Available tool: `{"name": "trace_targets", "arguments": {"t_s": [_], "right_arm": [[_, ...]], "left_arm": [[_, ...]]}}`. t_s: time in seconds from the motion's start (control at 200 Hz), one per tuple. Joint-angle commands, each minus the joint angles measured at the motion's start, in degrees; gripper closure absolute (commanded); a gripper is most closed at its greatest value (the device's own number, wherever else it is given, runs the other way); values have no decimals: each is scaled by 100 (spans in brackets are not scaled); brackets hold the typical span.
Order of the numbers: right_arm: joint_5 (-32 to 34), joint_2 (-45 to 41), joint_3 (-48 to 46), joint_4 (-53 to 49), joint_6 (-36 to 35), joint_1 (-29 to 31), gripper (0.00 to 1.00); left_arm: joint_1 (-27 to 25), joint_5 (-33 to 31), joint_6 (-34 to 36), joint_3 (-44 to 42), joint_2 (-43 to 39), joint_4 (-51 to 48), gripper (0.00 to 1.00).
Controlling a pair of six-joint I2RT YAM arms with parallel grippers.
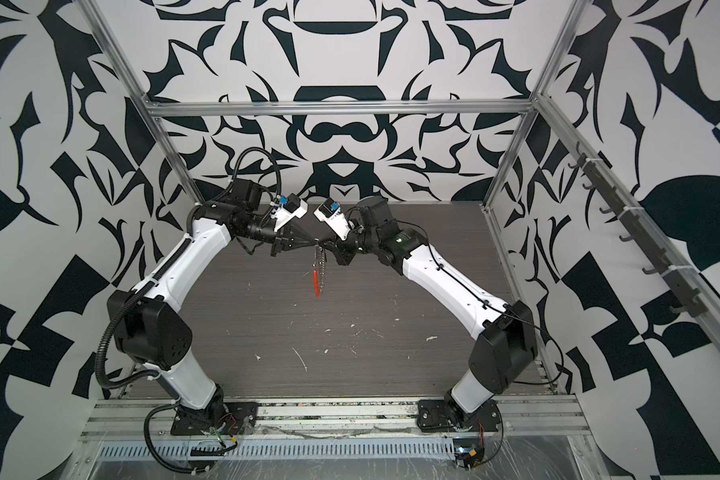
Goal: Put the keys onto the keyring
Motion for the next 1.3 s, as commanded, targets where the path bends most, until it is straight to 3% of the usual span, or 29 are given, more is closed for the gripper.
{"name": "trace_targets", "arguments": {"t_s": [0.0,0.1,0.19,0.315,0.455,0.74,1.065,1.295], "right_arm": [[-231,-423,85,668,730,-267,95],[-1005,-551,-203,1344,1558,-734,80],[-1529,-599,-392,1891,2124,-984,73],[-1836,-547,-436,2165,2400,-1059,70],[-2068,-416,-438,2343,2539,-1064,68],[-2305,-204,-458,2665,2857,-1072,67],[-2327,-204,-540,2850,2996,-1072,77],[-2433,-153,-546,3060,3210,-1073,78]], "left_arm": [[26,660,-980,-375,-253,1126,100],[74,748,-2296,-1041,-542,2863,100],[75,795,-3201,-1463,-709,4122,100],[72,894,-4376,-1976,-820,5801,100],[70,894,-5095,-2300,-874,6795,100],[58,791,-5500,-2441,-974,7399,100],[59,789,-5787,-2427,-951,7757,100],[56,782,-5834,-2419,-920,7814,100]]}}
